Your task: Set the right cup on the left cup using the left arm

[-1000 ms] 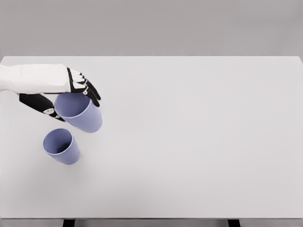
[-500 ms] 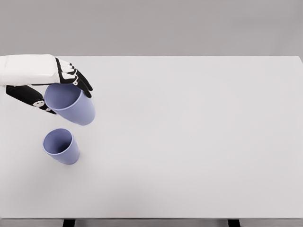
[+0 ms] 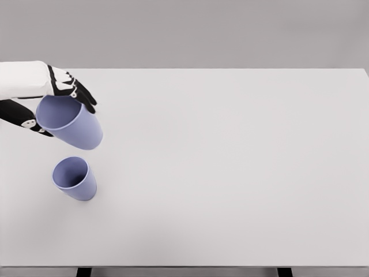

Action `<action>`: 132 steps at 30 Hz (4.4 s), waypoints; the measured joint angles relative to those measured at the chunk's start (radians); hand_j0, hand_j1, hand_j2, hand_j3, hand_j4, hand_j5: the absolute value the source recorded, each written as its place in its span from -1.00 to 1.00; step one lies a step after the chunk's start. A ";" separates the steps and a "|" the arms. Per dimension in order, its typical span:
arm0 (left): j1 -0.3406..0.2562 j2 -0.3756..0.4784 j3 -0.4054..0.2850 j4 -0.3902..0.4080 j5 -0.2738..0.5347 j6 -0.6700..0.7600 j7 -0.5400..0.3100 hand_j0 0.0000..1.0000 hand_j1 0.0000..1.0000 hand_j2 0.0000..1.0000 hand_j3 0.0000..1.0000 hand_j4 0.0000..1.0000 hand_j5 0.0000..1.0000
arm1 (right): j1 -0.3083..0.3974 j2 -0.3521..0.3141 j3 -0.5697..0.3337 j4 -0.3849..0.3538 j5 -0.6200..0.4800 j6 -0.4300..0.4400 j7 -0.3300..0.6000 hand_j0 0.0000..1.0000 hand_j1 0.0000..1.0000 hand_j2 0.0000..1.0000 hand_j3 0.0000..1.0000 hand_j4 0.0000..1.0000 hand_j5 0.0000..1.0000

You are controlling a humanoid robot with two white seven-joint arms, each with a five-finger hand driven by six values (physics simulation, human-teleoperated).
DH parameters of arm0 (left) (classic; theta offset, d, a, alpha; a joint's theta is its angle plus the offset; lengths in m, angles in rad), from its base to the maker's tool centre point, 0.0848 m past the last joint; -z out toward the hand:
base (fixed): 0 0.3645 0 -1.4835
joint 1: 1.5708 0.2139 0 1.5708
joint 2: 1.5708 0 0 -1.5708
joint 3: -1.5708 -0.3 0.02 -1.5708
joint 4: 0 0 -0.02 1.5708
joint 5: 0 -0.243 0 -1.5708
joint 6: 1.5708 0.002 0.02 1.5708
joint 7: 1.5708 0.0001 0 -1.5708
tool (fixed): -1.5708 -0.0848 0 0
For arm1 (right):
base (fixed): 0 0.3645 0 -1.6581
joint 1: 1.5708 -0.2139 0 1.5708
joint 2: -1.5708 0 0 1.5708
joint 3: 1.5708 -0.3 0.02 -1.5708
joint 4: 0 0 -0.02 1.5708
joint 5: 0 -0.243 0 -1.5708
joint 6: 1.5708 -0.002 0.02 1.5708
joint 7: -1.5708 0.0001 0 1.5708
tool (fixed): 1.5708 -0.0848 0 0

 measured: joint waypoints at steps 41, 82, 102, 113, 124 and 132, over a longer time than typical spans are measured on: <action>0.070 0.123 -0.068 -0.001 0.013 0.000 -0.001 0.31 0.31 0.31 0.31 0.31 0.31 | 0.000 0.000 0.000 0.000 0.000 0.000 0.000 1.00 1.00 1.00 1.00 1.00 1.00; 0.126 0.082 -0.067 0.063 0.005 0.000 -0.001 0.33 0.33 0.33 0.33 0.33 0.33 | 0.000 0.000 0.000 0.000 0.000 0.000 0.000 1.00 1.00 1.00 1.00 1.00 1.00; 0.153 0.051 -0.064 0.112 -0.002 0.000 -0.001 0.33 0.33 0.33 0.33 0.33 0.33 | 0.000 0.000 0.000 0.000 0.000 0.000 0.000 1.00 1.00 1.00 1.00 1.00 1.00; 0.175 0.038 -0.062 0.124 -0.006 0.000 -0.001 1.00 1.00 1.00 1.00 1.00 1.00 | 0.000 0.000 0.000 0.000 0.000 0.000 0.000 1.00 1.00 1.00 1.00 1.00 1.00; 0.172 0.058 -0.038 0.106 0.006 0.001 -0.001 1.00 1.00 1.00 1.00 1.00 1.00 | 0.000 0.000 0.000 0.000 0.000 0.000 0.000 1.00 1.00 1.00 1.00 1.00 1.00; -0.015 -0.041 0.006 0.011 0.110 0.001 -0.001 1.00 1.00 1.00 1.00 1.00 1.00 | 0.000 0.000 0.000 0.000 0.000 0.000 0.000 1.00 1.00 1.00 1.00 1.00 1.00</action>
